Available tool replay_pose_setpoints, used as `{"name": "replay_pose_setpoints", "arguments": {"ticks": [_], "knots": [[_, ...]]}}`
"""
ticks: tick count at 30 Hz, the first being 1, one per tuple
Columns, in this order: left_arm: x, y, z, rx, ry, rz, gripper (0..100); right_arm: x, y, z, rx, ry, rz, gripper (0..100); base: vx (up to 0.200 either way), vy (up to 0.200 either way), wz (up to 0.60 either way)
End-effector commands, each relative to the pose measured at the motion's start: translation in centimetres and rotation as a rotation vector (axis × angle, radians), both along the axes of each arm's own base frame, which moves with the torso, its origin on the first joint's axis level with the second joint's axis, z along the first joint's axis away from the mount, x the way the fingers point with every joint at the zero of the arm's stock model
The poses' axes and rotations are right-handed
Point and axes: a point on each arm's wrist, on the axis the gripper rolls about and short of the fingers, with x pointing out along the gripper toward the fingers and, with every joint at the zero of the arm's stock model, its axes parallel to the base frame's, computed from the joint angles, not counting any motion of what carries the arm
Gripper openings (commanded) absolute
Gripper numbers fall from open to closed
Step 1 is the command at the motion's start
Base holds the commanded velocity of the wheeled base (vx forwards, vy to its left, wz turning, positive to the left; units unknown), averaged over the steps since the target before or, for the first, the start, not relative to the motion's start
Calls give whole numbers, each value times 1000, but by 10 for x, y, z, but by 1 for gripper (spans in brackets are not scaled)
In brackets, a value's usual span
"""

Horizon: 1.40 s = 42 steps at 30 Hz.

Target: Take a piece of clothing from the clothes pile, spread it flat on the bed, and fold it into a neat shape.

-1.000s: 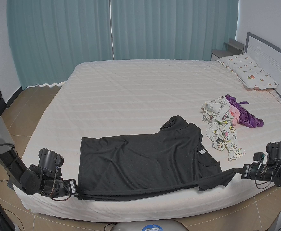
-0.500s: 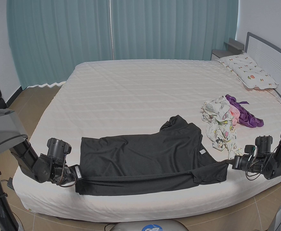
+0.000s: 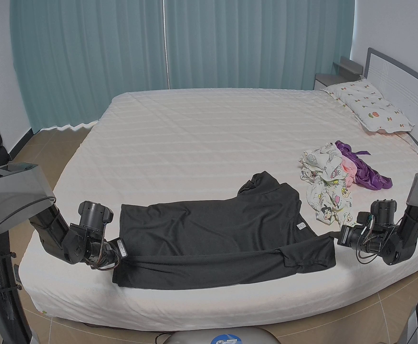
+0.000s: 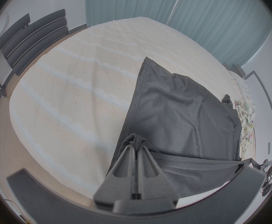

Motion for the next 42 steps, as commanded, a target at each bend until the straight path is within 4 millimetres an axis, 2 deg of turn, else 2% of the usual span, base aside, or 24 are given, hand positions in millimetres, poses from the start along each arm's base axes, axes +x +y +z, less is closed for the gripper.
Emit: {"name": "replay_pose_setpoints", "arguments": {"ticks": [1, 10, 11, 14, 18, 21, 24, 28, 30, 34, 42], "knots": [[8, 1, -10, -3, 10, 16, 0, 6, 3, -17, 1, 9, -21, 0, 0, 0, 0], [14, 1, -17, -7, 15, 14, 0, 9, 7, -29, 2, 24, -24, 0, 0, 0, 0], [15, 0, -18, -8, 15, 15, 100, 11, 7, -31, 2, 23, -25, 100, 0, 0, 0], [19, 0, -19, -14, 11, 20, 100, 15, 8, -30, 28, 6, -45, 100, 0, 0, 0], [25, -1, -14, -61, -14, 77, 100, 17, 4, -17, 109, -48, -117, 100, 0, 0, 0], [25, 6, -8, -109, -23, 113, 100, 10, 3, -4, 147, -58, -174, 100, 0, 0, 0], [19, 13, 9, -163, -43, 119, 100, -2, 8, 4, 169, -39, -213, 100, 0, 0, 0], [0, 32, 43, -328, -74, 165, 100, -25, 34, 7, 231, 28, -319, 100, 0, 0, 0], [-8, 37, 50, -410, -64, 176, 100, -32, 44, 4, 245, 60, -369, 100, 0, 0, 0], [-18, 37, 47, -551, 1, 177, 100, -43, 58, -4, 242, 109, -390, 100, 0, 0, 0], [-25, 36, 38, -556, 46, 179, 100, -44, 61, -15, 228, 177, -395, 100, 0, 0, 0]]}}
